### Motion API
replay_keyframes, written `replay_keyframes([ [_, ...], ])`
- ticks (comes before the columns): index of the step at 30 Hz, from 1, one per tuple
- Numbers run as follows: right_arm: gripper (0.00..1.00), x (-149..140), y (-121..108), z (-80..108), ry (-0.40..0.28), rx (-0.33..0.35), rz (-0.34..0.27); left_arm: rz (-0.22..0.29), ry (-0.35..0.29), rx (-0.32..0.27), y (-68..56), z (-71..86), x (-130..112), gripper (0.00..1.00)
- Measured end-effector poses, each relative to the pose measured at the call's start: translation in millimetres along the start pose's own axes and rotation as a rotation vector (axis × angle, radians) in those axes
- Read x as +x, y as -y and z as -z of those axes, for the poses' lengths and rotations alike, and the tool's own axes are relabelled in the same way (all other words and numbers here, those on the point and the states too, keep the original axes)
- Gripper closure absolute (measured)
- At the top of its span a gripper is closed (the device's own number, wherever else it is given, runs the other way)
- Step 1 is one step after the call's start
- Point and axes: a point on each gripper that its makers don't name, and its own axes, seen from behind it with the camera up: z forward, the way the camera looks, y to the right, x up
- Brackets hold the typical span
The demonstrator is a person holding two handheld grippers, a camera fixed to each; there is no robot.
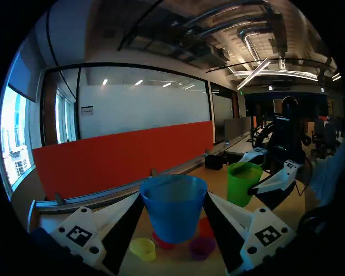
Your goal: Pour water
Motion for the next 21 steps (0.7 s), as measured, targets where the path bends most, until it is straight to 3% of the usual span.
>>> replay_keyframes([
  [9, 0.11, -12, -12, 14.6, 0.035, -0.022, -0.008, 0.018, 0.052, -0.005, -2.6, 5.8, -34, 0.13],
  [21, 0.11, -47, -32, 36.7, 0.118, -0.065, -0.014, -0.008, 0.152, 0.020, 2.0, 7.2, -88, 0.13],
])
